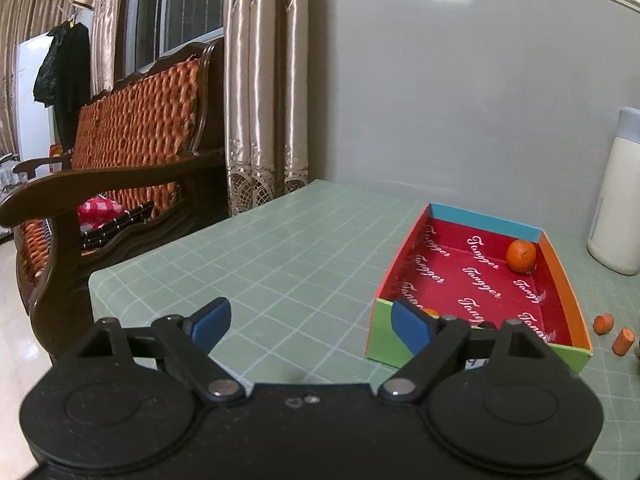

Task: Organize fruits
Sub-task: 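Carry the chunk with the right tool into the box and release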

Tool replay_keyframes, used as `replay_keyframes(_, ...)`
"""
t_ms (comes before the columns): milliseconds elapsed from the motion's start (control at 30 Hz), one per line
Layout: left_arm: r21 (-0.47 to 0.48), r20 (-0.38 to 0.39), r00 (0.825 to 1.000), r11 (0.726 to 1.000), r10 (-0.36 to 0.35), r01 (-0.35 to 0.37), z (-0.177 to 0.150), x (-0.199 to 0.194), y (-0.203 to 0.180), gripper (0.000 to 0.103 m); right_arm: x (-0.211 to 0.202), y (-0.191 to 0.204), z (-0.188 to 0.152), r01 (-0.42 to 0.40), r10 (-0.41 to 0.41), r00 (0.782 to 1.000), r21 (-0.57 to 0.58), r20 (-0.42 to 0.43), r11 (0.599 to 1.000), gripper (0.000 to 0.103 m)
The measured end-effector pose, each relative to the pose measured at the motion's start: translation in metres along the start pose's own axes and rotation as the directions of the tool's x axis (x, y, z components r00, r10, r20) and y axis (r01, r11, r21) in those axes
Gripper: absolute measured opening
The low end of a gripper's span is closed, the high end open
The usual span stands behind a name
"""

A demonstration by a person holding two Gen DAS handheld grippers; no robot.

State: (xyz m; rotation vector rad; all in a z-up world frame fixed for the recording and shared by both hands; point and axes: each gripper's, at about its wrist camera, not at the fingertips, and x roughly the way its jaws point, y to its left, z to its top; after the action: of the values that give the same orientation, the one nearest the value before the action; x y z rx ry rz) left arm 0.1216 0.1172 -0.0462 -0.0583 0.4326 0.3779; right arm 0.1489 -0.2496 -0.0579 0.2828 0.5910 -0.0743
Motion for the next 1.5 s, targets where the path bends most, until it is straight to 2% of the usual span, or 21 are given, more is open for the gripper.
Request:
replay_keyframes(133,-0.022,-0.007,1.0,1.0,0.016,-0.016,0.0,-0.001,0.007,0.082,-0.013,0.005,0.001,-0.012,0.014,0.998,-0.023,0.058,1.0,0.038)
replay_keyframes(300,-0.041,-0.02,0.999,0.999,0.035,-0.036,-0.002,-0.003,0.015,0.082,-0.029,0.017,0.001,-0.096,0.101,0.989,-0.056,0.11,0.994,0.038)
replay_keyframes(467,-0.045,-0.035,0.998,0.998,0.051,-0.053,-0.007,-0.006,0.021,0.082,-0.045,0.04,-0.002,-0.231,0.247,0.957,-0.116,0.155,0.966,0.038)
replay_keyframes(700,-0.052,-0.056,0.997,0.997,0.058,-0.061,-0.009,-0.003,0.027,0.083,-0.053,0.082,-0.016,-0.359,0.393,0.909,-0.223,0.135,0.906,0.038)
replay_keyframes(867,-0.051,-0.064,0.997,0.997,0.052,-0.056,-0.01,-0.002,0.026,0.083,-0.047,0.11,-0.026,-0.386,0.429,0.897,-0.29,0.102,0.876,0.038)
replay_keyframes(933,-0.05,-0.063,0.997,0.997,0.051,-0.054,-0.01,-0.002,0.025,0.083,-0.042,0.117,-0.031,-0.39,0.431,0.899,-0.308,0.077,0.868,0.038)
replay_keyframes(1033,-0.046,-0.064,0.997,0.998,0.049,-0.052,-0.011,-0.001,0.023,0.083,-0.042,0.127,-0.036,-0.362,0.416,0.905,-0.351,0.092,0.864,0.038)
replay_keyframes(1167,-0.046,-0.068,0.997,0.998,0.045,-0.048,-0.011,-0.001,0.023,0.083,-0.04,0.135,-0.042,-0.369,0.423,0.903,-0.375,0.072,0.85,0.039)
replay_keyframes(1200,-0.047,-0.068,0.997,0.998,0.045,-0.048,-0.011,-0.001,0.023,0.083,-0.041,0.136,-0.043,-0.358,0.416,0.906,-0.388,0.077,0.849,0.04)
replay_keyframes(1233,-0.047,-0.067,0.997,0.998,0.046,-0.049,-0.011,-0.001,0.023,0.083,-0.041,0.139,-0.044,-0.351,0.414,0.906,-0.396,0.085,0.849,0.049)
replay_keyframes(1267,-0.047,-0.067,0.997,0.998,0.046,-0.049,-0.011,-0.001,0.023,0.083,-0.043,0.139,-0.044,-0.347,0.415,0.904,-0.396,0.099,0.85,0.068)
replay_keyframes(1333,-0.047,-0.067,0.997,0.998,0.046,-0.049,-0.011,-0.001,0.023,0.084,-0.051,0.135,-0.044,-0.324,0.407,0.901,-0.385,0.154,0.864,0.092)
replay_keyframes(1400,-0.049,-0.068,0.997,0.998,0.044,-0.048,-0.012,-0.001,0.022,0.084,-0.057,0.129,-0.04,-0.314,0.406,0.892,-0.374,0.199,0.873,0.093)
replay_keyframes(1500,-0.049,-0.068,0.997,0.998,0.042,-0.046,-0.012,-0.002,0.022,0.084,-0.061,0.12,-0.034,-0.299,0.39,0.891,-0.346,0.234,0.889,0.093)
